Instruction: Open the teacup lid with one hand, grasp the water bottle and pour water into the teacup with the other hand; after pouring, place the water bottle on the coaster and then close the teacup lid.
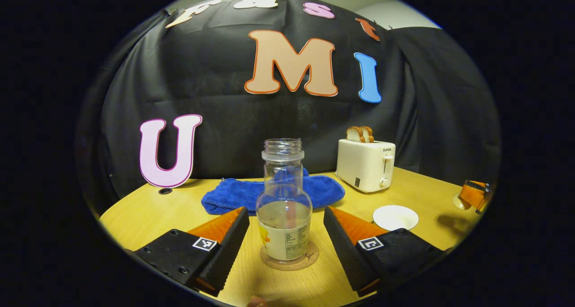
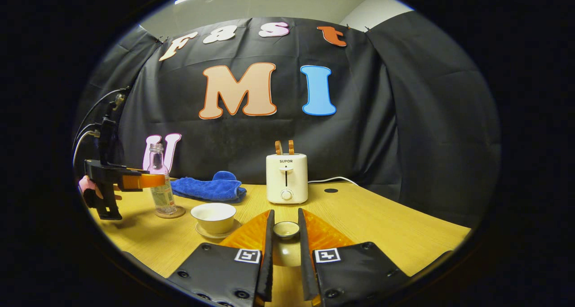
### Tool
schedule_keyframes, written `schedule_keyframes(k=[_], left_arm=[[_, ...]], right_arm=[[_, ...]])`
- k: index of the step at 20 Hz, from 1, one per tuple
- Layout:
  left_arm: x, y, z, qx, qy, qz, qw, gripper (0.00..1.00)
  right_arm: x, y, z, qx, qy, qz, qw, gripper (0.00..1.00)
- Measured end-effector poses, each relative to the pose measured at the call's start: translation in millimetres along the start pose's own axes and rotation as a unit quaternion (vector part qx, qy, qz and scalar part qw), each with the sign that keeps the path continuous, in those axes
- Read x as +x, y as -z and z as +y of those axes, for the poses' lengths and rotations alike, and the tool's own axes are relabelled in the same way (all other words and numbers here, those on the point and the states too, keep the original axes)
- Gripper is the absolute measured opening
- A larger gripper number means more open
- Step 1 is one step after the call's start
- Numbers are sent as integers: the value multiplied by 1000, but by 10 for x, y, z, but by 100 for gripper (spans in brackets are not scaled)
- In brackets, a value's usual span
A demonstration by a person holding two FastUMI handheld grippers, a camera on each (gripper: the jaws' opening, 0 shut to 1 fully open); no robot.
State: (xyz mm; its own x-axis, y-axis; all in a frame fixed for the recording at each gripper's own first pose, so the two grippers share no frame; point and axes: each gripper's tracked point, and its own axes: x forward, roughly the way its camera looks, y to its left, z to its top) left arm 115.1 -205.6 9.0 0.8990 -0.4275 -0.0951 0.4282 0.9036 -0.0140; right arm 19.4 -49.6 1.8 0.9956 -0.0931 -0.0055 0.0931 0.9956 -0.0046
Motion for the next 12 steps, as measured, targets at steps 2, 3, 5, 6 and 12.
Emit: schedule_keyframes(k=[2, 3, 5, 6, 12], left_arm=[[-118, -2, 22, -7, -4, -8, 1000, 97], [-173, 2, 28, -11, -5, -11, 1000, 97], [-277, 64, 68, -14, -10, -9, 1000, 97], [-331, 94, 107, -13, -15, -9, 1000, 97], [-497, 303, 397, -22, -58, -9, 998, 97]], right_arm=[[-3, -2, -1, 0, 0, 0, 1000, 29], [-2, -6, -1, 0, 0, 0, 1000, 29], [0, 2, 0, 0, 0, 0, 1000, 29], [-6, -1, 9, 0, -2, 0, 1000, 29], [-8, 6, 12, 0, -3, 0, 1000, 29]])
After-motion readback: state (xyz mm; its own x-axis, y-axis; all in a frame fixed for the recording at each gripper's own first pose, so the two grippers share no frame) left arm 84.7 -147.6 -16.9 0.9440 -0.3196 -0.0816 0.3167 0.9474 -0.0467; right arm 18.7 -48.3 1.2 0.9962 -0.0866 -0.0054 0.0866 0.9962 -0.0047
